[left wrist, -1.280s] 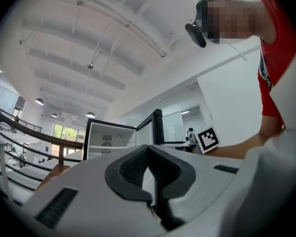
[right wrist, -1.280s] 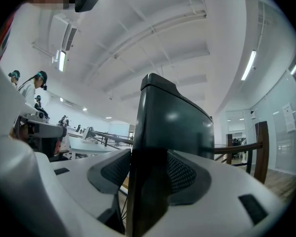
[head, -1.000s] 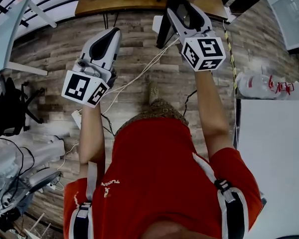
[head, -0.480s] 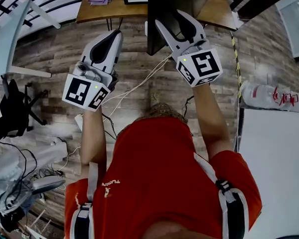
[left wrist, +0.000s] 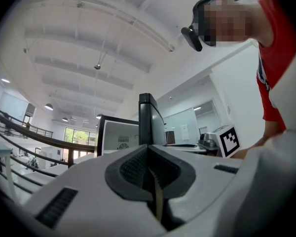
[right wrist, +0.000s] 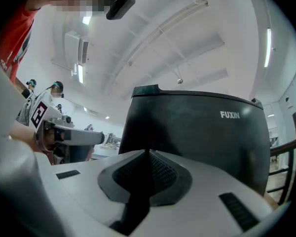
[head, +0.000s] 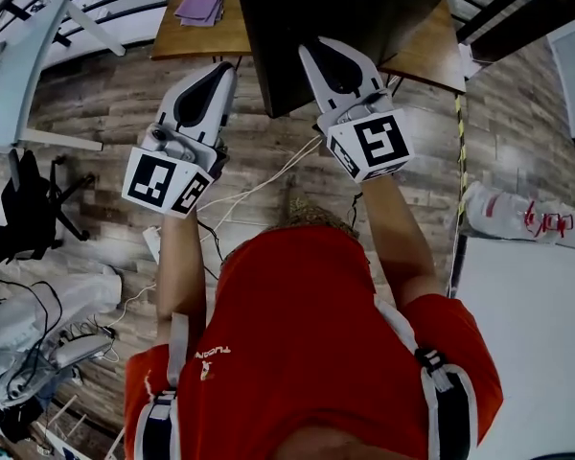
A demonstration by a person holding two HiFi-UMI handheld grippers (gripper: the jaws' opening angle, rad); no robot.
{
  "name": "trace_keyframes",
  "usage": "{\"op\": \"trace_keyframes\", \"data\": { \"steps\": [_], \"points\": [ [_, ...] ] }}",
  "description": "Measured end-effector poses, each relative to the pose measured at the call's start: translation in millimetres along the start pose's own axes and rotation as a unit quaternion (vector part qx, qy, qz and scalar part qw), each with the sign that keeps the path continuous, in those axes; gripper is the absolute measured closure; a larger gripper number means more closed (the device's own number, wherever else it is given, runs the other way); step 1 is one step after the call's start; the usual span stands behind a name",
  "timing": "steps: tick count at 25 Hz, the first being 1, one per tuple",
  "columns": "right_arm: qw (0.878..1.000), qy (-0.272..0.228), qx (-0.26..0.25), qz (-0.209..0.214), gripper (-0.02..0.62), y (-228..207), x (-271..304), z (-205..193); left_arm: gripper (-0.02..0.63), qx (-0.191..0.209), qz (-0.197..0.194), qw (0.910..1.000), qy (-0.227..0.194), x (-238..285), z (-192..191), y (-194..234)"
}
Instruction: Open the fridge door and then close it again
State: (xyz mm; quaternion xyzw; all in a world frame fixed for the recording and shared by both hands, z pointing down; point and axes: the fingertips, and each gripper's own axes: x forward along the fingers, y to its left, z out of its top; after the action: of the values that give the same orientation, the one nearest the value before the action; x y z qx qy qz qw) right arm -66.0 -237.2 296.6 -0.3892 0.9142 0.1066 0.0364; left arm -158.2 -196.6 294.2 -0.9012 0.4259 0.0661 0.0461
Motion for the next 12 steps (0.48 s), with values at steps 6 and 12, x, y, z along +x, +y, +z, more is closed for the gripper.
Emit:
{"op": "trace_keyframes", "data": {
  "steps": [6,12],
  "points": [
    [1.000,0.001,0.003,0.013,0.568,-14.7,34.8,-8.0,0.597,0.002,0.028,0.9996,-0.006,28.9,-1.5,31.2],
    [1.000,0.017,0.009,0.012,0.569,-34.5,63.6,-17.1,0.597,-0.002,0.042,0.9990,-0.010,54.7,-0.1,55.3]
  ]
}}
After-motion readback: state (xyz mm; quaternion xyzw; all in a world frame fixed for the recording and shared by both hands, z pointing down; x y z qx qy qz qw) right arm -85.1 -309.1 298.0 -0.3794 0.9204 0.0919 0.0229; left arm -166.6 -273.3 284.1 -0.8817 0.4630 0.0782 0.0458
